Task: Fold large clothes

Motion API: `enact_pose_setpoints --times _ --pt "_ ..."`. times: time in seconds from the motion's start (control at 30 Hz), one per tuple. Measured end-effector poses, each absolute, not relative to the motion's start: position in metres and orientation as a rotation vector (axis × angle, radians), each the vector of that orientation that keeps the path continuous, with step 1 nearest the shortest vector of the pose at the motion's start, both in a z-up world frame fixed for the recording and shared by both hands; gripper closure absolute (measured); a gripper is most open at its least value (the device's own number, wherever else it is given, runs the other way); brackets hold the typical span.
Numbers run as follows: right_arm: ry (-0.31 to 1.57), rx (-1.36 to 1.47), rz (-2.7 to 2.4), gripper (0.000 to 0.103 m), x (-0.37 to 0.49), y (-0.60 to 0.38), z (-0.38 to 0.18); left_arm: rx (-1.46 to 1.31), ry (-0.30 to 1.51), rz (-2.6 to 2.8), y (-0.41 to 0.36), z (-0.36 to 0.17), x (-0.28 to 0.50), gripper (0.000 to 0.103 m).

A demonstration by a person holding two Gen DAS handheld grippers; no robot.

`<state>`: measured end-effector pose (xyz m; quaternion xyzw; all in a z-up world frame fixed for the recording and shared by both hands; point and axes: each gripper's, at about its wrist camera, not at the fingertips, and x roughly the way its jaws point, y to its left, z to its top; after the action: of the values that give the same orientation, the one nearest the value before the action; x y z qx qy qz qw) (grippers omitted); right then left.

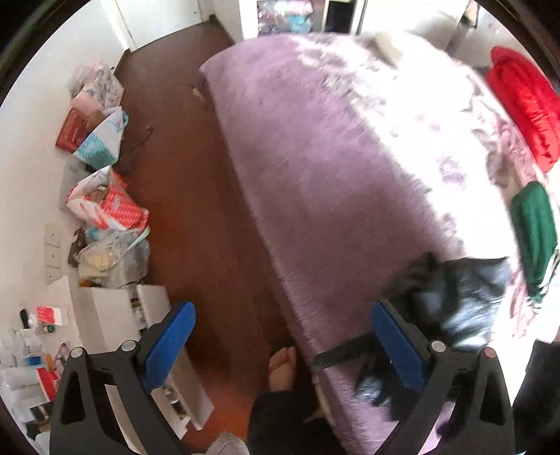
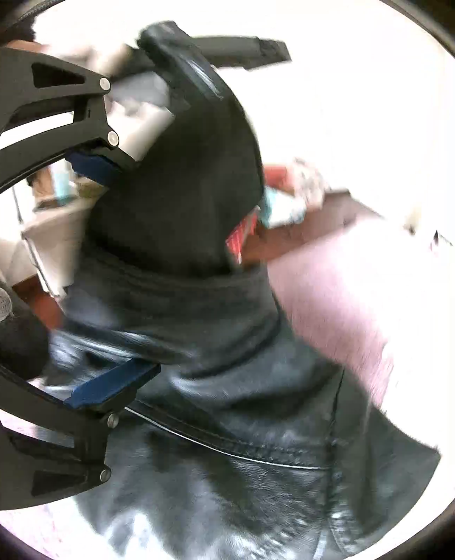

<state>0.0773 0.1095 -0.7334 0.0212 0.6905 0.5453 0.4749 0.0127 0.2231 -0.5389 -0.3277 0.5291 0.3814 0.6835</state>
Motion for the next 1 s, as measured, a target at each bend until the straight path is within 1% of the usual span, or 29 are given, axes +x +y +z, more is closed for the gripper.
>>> enact_pose_setpoints --times 0.13,0.23,0.33,0.4,0.47,0.53,0.6,0.67,0.7,0.8,0.87,0.9,0.93,0.97,1.0 --pt "1.739 0.148 1.291 0.011 0.116 0.054 -0.723 -0.748 1.144 0.759 0.207 -0.538 0.039 0.000" --pt "1.761 0.148 1.136 0.011 0.165 0.014 -0.744 -0.736 1.183 0.715 0.184 -0.565 0.063 0.000" --pt "1.784 0.121 1.040 0.011 0.230 -0.004 -0.784 -0.727 1.287 0.708 0.160 -0.617 0.071 0.000" --pt "1.842 0.121 1.028 0.011 0.258 -0.004 -0.814 -0.659 1.413 0.748 0.142 -0.667 0.061 0.000" --pt "1.911 0.151 1.061 0.011 0.279 0.007 -0.845 -0.702 1.410 0.760 0.137 -0.686 0.045 0.000" --pt "1.961 0.171 1.122 0.011 0.281 0.019 -0.865 -0.763 1.382 0.769 0.141 -0.691 0.031 0.000" --pt "2.014 0.256 1.257 0.011 0.270 0.035 -0.887 -0.797 1.365 0.769 0.148 -0.689 0.027 0.000" --pt "2.013 0.306 1.343 0.011 0.264 0.056 -0.900 -0.799 1.364 0.763 0.152 -0.687 0.030 0.000" --pt "2.008 0.284 1.376 0.006 0.258 0.065 -0.904 -0.779 1.375 0.766 0.153 -0.686 0.033 0.000" --pt "1.939 0.187 1.413 0.005 0.242 0.089 -0.900 -0.723 1.380 0.780 0.153 -0.682 0.040 0.000" --pt "1.872 0.189 1.367 0.011 0.240 0.089 -0.892 -0.716 1.365 0.794 0.155 -0.671 0.038 0.000" --pt "1.852 0.211 1.339 0.021 0.241 0.085 -0.889 -0.718 1.354 0.802 0.156 -0.666 0.037 0.000" --pt "1.844 0.246 1.303 0.027 0.241 0.079 -0.887 -0.717 1.346 0.810 0.156 -0.662 0.035 0.000" --pt "1.839 0.289 1.267 0.031 0.240 0.071 -0.883 -0.710 1.330 0.825 0.158 -0.652 0.035 0.000" --pt "1.835 0.328 1.242 0.036 0.239 0.064 -0.880 -0.706 1.318 0.833 0.159 -0.646 0.034 0.000"
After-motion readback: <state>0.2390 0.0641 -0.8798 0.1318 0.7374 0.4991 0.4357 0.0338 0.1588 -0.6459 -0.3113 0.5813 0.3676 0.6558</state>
